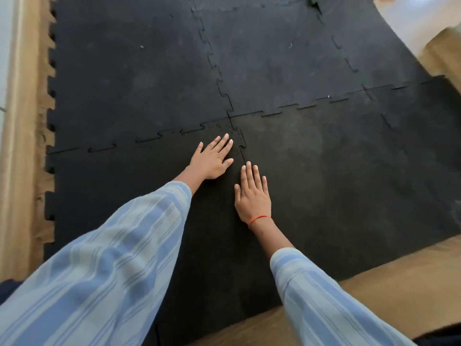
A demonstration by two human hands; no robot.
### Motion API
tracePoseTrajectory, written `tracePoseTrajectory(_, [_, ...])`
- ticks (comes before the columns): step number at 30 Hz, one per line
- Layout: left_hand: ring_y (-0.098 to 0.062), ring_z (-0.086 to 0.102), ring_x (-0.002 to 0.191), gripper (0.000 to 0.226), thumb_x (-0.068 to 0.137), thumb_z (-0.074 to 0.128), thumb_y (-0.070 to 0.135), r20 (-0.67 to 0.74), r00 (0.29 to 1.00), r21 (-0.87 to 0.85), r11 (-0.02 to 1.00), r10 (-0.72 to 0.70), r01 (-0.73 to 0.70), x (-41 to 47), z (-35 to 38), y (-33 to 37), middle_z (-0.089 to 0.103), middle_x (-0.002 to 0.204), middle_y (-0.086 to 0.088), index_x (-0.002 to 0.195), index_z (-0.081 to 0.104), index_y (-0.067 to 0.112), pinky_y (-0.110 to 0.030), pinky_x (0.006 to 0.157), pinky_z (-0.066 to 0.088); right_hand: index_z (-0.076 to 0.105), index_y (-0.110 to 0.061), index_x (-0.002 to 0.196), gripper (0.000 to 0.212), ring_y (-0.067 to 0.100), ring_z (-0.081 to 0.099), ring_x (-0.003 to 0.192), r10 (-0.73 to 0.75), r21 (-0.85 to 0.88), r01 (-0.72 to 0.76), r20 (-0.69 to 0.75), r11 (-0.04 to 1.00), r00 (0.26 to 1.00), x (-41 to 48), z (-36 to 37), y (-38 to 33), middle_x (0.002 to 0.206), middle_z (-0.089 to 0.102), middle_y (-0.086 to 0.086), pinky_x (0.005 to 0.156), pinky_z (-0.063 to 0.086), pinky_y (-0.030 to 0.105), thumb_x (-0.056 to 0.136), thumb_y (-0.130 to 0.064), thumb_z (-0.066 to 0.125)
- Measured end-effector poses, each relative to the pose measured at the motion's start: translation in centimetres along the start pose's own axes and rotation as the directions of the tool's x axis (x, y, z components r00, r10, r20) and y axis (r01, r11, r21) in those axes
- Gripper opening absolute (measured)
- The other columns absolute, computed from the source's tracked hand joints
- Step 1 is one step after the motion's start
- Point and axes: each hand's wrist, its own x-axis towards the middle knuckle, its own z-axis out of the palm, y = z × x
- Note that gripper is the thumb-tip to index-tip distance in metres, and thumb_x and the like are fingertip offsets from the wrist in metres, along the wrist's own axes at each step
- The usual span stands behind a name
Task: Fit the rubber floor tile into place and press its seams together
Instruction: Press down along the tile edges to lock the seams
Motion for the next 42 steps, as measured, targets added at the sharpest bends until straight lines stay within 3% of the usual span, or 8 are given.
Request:
tracePoseTrajectory(9, [-0.013, -0.011, 0.149, 0.065, 0.102, 0.029, 0.043, 0.146, 0.989, 0.031, 0.999, -0.027, 0.023, 2.5, -3.6, -1.9, -0.02, 0.16, 0.01, 0.153, -0.007, 0.027, -0.055, 0.117, 0.004, -0.003, -0.012, 0.152, 0.058, 0.016, -0.011, 0.148, -0.121, -0.06, 0.133, 0.17, 0.989, 0.978, 9.1, -3.3, -0.4, 0.161, -0.011, 0.001, 0.12, -0.002, 0.038, 0.103, -0.033, 0.018])
tracePoseTrajectory(15, [-0.016, -0.019, 0.147, 0.08, 0.094, 0.024, 0.065, 0.062, 0.969, -0.059, 0.968, -0.238, 0.242, -1.4, -1.1, -6.1, -0.029, 0.157, 0.004, 0.151, -0.016, 0.025, -0.052, 0.118, -0.004, -0.009, -0.012, 0.151, 0.061, 0.016, -0.016, 0.147, -0.128, -0.103, 0.155, 0.226, 0.983, 0.966, 10.4, -3.7, -1.3, 0.159, -0.018, 0.001, 0.12, -0.004, 0.04, 0.102, -0.038, 0.016])
tracePoseTrajectory(23, [-0.018, -0.02, 0.147, 0.085, 0.093, 0.024, 0.068, 0.06, 0.976, -0.065, 0.975, -0.208, 0.212, -1.6, -1.1, -6.8, -0.03, 0.157, 0.003, 0.151, -0.018, 0.022, -0.049, 0.117, -0.007, -0.011, -0.012, 0.151, 0.065, 0.019, -0.016, 0.147, -0.064, -0.162, 0.114, 0.284, 0.98, 0.957, 15.0, -4.9, -3.7, 0.159, -0.021, 0.003, 0.12, -0.002, 0.041, 0.101, -0.042, 0.017])
tracePoseTrajectory(28, [-0.019, -0.023, 0.146, 0.114, 0.075, 0.029, 0.087, 0.035, 0.919, -0.113, 0.912, -0.392, 0.394, -4.8, -0.1, -10.3, -0.032, 0.155, 0.006, 0.15, -0.022, 0.018, -0.051, 0.116, -0.008, -0.008, -0.022, 0.152, 0.06, 0.021, -0.018, 0.146, -0.294, -0.154, 0.349, 0.293, 0.925, 0.91, 12.5, -3.1, -7.3, 0.159, -0.019, -0.001, 0.118, -0.005, 0.048, 0.101, -0.044, 0.017])
tracePoseTrajectory(33, [-0.019, -0.025, 0.145, 0.114, 0.074, 0.028, 0.087, 0.07, 0.942, -0.087, 0.939, -0.328, 0.334, -4.9, -1.0, -11.8, -0.034, 0.155, 0.006, 0.149, -0.024, 0.019, -0.053, 0.116, -0.01, -0.007, -0.028, 0.152, 0.063, 0.023, -0.018, 0.146, -0.179, -0.176, 0.259, 0.372, 0.95, 0.911, 14.8, -4.1, -9.6, 0.159, -0.02, -0.004, 0.116, 0.0, 0.056, 0.099, -0.048, 0.022])
tracePoseTrajectory(36, [-0.018, -0.02, 0.147, 0.11, 0.078, 0.031, 0.083, 0.082, 0.941, -0.123, 0.934, -0.328, 0.336, -5.6, -1.5, -12.6, -0.03, 0.157, 0.004, 0.151, -0.019, 0.016, -0.053, 0.117, -0.007, -0.001, -0.023, 0.153, 0.063, 0.025, -0.014, 0.147, -0.173, -0.145, 0.273, 0.479, 0.951, 0.861, 15.2, -5.1, -12.8, 0.16, -0.017, 0.0, 0.115, 0.007, 0.057, 0.1, -0.044, 0.026])
tracePoseTrajectory(39, [-0.021, -0.019, 0.147, 0.114, 0.077, 0.028, 0.085, 0.03, 0.824, -0.229, 0.798, -0.566, 0.557, -8.9, -0.2, -15.9, -0.029, 0.157, -0.005, 0.15, -0.02, 0.012, -0.051, 0.118, -0.005, 0.001, -0.025, 0.153, 0.059, 0.026, -0.016, 0.147, -0.307, -0.095, 0.413, 0.526, 0.906, 0.793, 12.9, -3.6, -16.0, 0.16, -0.016, -0.002, 0.113, 0.004, 0.061, 0.102, -0.038, 0.026])
tracePoseTrajectory(42, [-0.025, -0.023, 0.146, 0.128, 0.066, 0.028, 0.093, 0.046, 0.701, -0.264, 0.669, -0.711, 0.695, -11.9, 0.8, -19.6, -0.033, 0.155, -0.01, 0.148, -0.024, 0.01, -0.051, 0.117, -0.006, -0.003, -0.031, 0.152, 0.061, 0.026, -0.019, 0.146, -0.318, -0.129, 0.423, 0.478, 0.897, 0.819, 12.7, -2.2, -16.1, 0.159, -0.019, -0.007, 0.113, 0.002, 0.062, 0.101, -0.042, 0.029])
